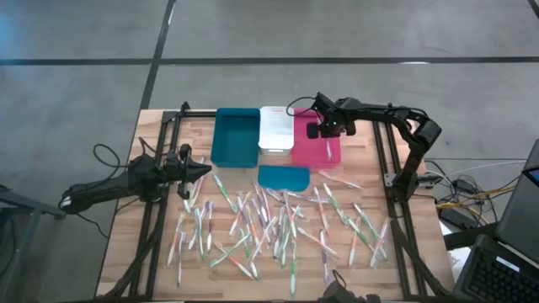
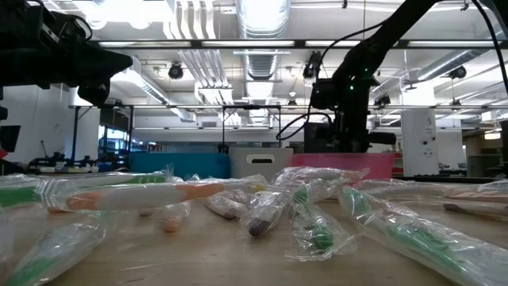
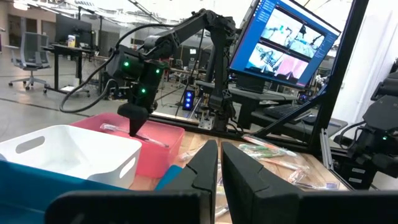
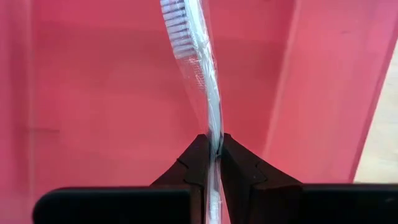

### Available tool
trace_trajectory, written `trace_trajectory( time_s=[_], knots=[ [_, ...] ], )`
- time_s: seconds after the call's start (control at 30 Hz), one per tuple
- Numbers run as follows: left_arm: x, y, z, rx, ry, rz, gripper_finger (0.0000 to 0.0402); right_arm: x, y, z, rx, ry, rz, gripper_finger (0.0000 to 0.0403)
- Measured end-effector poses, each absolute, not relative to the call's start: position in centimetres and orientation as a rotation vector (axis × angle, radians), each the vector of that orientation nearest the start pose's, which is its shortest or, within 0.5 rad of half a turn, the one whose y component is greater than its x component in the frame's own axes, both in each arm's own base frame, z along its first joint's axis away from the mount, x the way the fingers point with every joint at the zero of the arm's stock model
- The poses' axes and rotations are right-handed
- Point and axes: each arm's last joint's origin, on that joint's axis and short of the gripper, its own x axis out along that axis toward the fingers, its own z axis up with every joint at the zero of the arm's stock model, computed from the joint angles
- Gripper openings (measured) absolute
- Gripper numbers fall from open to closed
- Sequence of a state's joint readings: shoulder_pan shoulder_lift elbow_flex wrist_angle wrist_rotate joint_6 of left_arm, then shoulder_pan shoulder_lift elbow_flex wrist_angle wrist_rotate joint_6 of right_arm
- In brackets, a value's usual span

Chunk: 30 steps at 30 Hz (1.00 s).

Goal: Pick & Place Toothbrushes
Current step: Put the purple toothbrush into the pink bin, then put the orange toothbrush into the white bin

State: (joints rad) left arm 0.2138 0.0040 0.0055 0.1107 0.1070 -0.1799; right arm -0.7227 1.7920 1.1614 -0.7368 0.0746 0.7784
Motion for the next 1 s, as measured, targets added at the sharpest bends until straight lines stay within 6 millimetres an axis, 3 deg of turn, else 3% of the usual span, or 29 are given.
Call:
trace_trajectory(
  time_s=[0.53,1.0],
  knots=[
    [9.53,1.75,17.57,-0.162,-0.12,0.096,0.0026,24.55,-21.96,16.66,1.066,1.025,-1.173,0.0027],
    [9.53,1.75,17.57,-0.162,-0.119,0.096,0.0026,24.5,-22.04,16.67,1.072,1.022,-1.172,0.0101]
  ],
)
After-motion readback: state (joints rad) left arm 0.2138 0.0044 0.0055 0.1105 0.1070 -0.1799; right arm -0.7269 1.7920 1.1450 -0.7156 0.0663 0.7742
